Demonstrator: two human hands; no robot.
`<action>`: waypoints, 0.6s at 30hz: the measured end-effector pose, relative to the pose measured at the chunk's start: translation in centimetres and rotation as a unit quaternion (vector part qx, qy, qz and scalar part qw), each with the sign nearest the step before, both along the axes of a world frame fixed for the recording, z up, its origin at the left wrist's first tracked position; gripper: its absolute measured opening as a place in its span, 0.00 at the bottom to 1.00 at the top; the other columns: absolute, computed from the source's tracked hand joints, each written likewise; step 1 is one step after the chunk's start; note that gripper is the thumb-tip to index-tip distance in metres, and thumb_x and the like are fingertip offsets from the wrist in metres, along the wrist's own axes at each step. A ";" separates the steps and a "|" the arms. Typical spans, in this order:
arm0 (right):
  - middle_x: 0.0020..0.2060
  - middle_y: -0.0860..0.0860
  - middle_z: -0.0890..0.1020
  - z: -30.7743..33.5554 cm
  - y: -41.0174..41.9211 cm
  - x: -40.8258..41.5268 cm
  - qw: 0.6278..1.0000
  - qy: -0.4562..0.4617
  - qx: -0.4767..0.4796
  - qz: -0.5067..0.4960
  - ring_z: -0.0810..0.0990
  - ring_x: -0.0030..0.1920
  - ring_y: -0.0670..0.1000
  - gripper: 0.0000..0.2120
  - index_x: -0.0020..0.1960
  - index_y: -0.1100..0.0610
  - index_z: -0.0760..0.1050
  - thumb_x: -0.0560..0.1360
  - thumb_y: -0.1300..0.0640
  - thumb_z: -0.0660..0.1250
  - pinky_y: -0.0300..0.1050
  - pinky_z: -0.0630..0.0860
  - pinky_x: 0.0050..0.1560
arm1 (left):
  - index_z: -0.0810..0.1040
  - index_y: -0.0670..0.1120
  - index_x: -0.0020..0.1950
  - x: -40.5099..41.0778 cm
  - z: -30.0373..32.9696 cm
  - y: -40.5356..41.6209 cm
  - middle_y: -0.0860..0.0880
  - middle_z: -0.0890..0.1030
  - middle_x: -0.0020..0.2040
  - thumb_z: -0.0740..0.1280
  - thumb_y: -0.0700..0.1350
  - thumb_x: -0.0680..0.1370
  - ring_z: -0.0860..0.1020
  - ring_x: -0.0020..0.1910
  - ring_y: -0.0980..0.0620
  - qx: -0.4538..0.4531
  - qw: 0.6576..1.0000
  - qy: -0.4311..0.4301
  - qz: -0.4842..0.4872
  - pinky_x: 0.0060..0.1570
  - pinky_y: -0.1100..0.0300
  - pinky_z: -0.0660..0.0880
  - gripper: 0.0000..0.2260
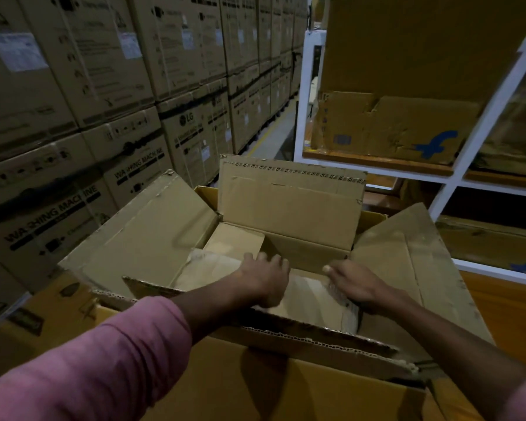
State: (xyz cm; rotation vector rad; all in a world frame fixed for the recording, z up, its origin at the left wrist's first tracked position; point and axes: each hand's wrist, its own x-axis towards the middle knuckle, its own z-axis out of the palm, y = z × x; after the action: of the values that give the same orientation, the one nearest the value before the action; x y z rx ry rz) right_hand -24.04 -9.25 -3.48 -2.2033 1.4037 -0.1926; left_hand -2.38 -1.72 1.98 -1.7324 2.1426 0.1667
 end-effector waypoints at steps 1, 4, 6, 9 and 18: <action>0.41 0.54 0.82 0.9 -0.2 -0.1 0.999 -0.042 0.008 -0.012 0.81 0.42 0.54 0.15 0.51 0.57 0.80 0.85 0.50 0.58 0.50 0.76 0.45 | 0.62 0.44 0.78 0.0 0.6 -0.2 0.41 0.67 0.77 0.59 0.51 0.84 0.67 0.73 0.37 -0.042 0.999 0.015 0.008 0.69 0.36 0.64 0.24; 0.41 0.48 0.83 4.3 0.9 0.7 0.985 -0.073 0.151 0.036 0.81 0.38 0.48 0.11 0.60 0.54 0.81 0.84 0.55 0.62 0.43 0.78 0.38 | 0.73 0.46 0.65 0.2 2.1 -0.8 0.42 0.79 0.63 0.53 0.51 0.86 0.77 0.61 0.40 -0.154 0.983 0.091 0.028 0.63 0.40 0.70 0.15; 0.42 0.43 0.83 5.2 2.6 1.8 0.965 -0.009 0.231 0.126 0.83 0.40 0.45 0.14 0.64 0.49 0.81 0.81 0.58 0.65 0.45 0.81 0.43 | 0.74 0.46 0.64 0.2 2.3 -1.0 0.42 0.81 0.61 0.53 0.51 0.86 0.78 0.59 0.39 -0.180 0.978 0.098 0.035 0.61 0.41 0.71 0.15; 0.39 0.46 0.81 3.8 5.1 3.3 0.926 0.016 0.315 0.210 0.81 0.37 0.43 0.18 0.69 0.48 0.77 0.80 0.58 0.68 0.43 0.80 0.41 | 0.72 0.46 0.68 0.5 1.4 -0.1 0.42 0.77 0.67 0.56 0.52 0.84 0.74 0.65 0.39 -0.131 0.990 0.050 0.034 0.64 0.40 0.68 0.16; 0.65 0.46 0.77 -2.0 4.2 1.9 0.932 0.217 0.247 0.151 0.77 0.60 0.48 0.45 0.78 0.46 0.64 0.68 0.24 0.65 0.47 0.75 0.63 | 0.58 0.42 0.81 1.0 -3.0 4.4 0.37 0.52 0.83 0.59 0.49 0.85 0.50 0.80 0.31 0.021 0.990 -0.131 -0.046 0.70 0.24 0.53 0.26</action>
State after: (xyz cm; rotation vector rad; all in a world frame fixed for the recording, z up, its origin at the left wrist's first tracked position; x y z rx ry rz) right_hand -22.19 -5.07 -5.44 -2.0489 1.1295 0.7212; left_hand -1.38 2.66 -0.99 -1.5331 2.0066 -0.0384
